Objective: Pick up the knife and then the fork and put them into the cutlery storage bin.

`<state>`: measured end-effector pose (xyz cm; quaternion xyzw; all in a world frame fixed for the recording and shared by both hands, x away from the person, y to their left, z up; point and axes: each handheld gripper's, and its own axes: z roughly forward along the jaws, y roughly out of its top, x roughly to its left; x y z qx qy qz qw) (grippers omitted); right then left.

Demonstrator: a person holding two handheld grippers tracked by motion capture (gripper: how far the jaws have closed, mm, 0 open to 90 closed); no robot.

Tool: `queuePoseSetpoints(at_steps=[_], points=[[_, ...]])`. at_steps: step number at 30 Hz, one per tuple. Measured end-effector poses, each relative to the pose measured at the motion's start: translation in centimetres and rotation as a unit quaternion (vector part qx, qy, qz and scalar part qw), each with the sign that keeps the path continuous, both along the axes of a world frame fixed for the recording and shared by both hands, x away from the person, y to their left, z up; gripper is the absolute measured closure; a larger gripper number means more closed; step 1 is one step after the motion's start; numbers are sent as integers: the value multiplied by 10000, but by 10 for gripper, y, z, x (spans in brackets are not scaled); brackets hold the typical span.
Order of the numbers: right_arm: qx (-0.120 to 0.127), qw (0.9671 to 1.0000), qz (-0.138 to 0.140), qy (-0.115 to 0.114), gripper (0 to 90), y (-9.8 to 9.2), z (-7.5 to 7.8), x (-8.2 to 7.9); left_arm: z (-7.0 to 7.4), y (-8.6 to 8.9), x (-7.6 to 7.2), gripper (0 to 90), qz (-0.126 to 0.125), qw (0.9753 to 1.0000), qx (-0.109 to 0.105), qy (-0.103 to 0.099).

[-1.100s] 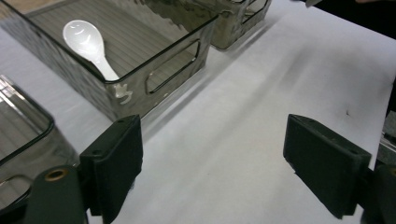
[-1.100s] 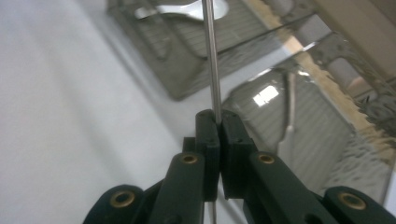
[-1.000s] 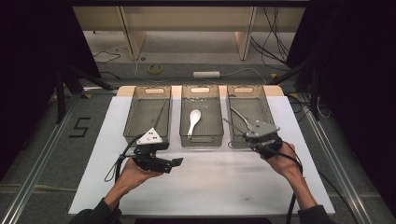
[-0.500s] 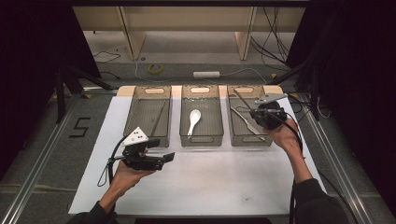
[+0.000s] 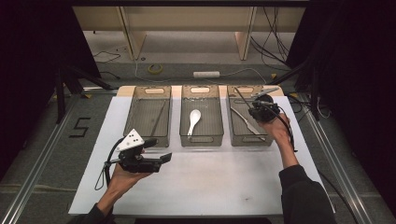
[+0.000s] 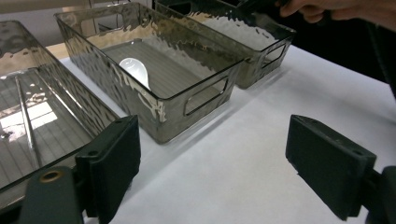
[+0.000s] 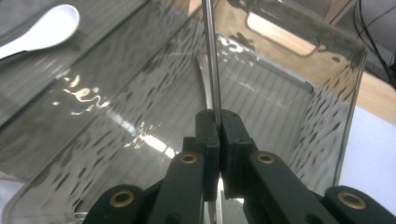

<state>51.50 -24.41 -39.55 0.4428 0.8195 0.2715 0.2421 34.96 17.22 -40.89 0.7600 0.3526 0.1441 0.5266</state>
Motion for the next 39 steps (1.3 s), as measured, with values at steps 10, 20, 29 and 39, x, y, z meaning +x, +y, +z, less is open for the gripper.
queuePoseSetpoints(at_steps=[10, 20, 29, 39], points=[[212, 9992, -265, 204, 879, -3, -14, 7, -2, 4, 0, 171, 68, 10000, -38, 1], [121, 9985, -352, 407, 875, 1, -28, 12, -3, 4, 1, 170, 56, 10000, 19, -6], [293, 9973, -434, 524, 752, 2, -31, 11, -3, 3, 1, 169, 51, 10000, 34, 14], [699, 9967, -249, 321, 564, -1, -17, 0, -3, 4, 2, 168, 50, 10000, -17, 44]])
